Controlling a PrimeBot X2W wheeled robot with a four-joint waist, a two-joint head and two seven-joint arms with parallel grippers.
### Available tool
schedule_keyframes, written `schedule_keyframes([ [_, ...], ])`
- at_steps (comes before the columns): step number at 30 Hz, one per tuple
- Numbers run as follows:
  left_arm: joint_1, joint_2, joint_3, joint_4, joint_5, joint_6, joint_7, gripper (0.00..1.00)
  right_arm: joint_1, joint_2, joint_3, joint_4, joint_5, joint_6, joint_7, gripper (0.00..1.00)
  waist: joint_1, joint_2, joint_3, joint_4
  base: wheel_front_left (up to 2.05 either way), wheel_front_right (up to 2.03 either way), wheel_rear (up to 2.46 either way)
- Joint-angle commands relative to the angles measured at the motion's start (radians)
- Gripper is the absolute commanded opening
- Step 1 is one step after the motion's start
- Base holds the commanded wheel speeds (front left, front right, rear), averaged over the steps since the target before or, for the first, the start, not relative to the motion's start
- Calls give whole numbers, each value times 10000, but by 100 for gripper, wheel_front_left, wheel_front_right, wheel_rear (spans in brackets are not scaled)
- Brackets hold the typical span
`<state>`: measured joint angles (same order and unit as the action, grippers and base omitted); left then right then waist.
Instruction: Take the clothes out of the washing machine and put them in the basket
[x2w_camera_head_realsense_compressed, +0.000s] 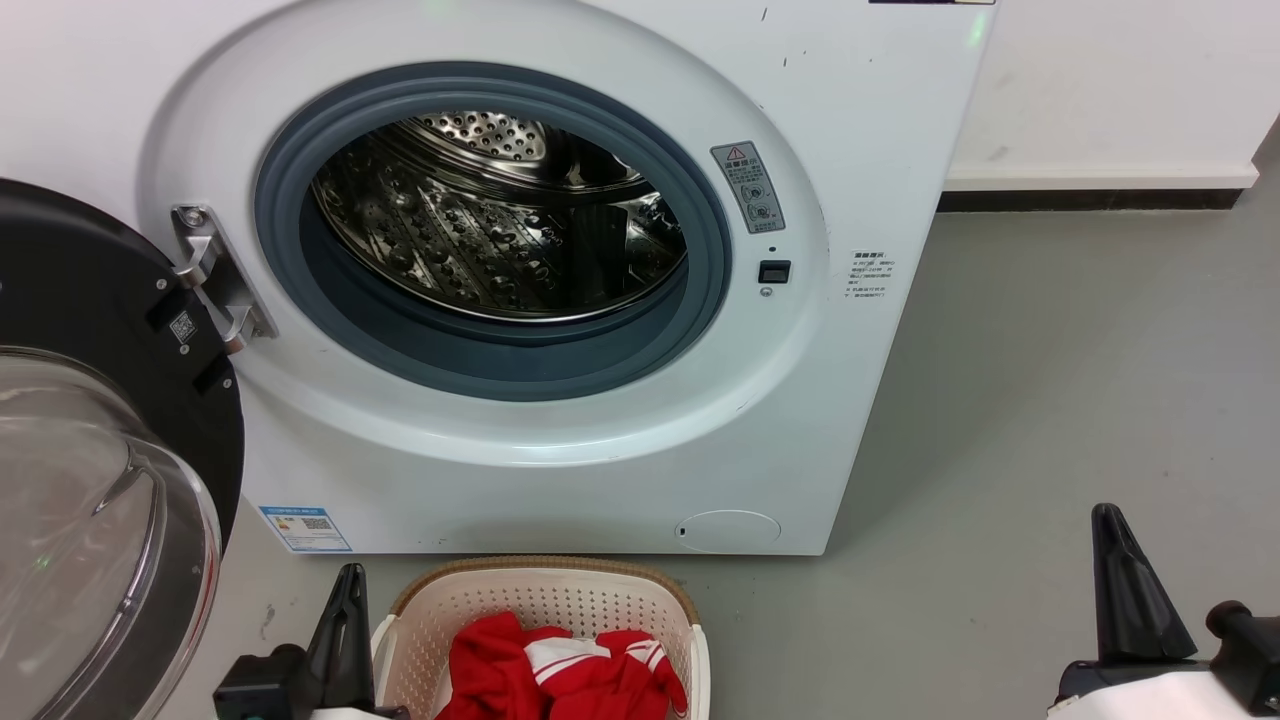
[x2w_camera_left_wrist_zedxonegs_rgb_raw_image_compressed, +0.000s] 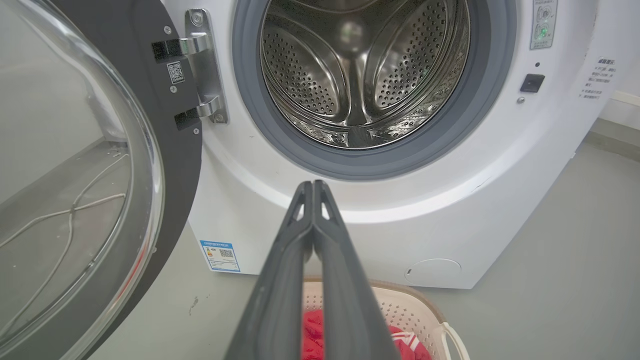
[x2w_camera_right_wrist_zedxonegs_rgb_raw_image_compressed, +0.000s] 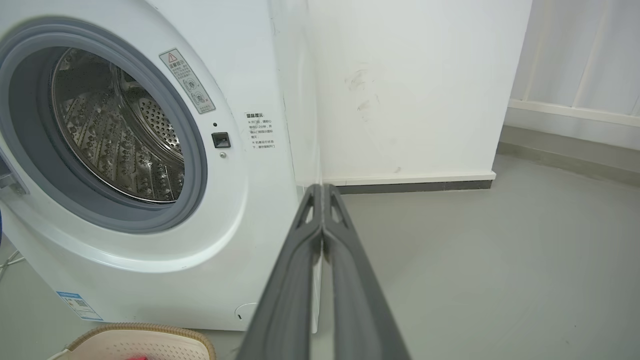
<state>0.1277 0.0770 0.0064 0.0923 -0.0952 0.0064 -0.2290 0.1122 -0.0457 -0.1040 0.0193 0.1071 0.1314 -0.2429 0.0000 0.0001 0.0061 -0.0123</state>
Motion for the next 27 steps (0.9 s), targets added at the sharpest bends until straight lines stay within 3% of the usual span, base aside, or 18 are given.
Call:
schedule_keyframes([
  [1, -280, -15, 78, -90, -510, -77, 98, 0, -194, -41, 11, -70, 548, -1, 108, 0, 0, -1, 0, 3, 0, 0, 0],
  [27, -959, -92, 377, 393, -5345, -507, 1161, 0, -903, -131, 74, 685, 5410, -3, 1170, 0, 0, -1, -6, 29, 0, 0, 0],
])
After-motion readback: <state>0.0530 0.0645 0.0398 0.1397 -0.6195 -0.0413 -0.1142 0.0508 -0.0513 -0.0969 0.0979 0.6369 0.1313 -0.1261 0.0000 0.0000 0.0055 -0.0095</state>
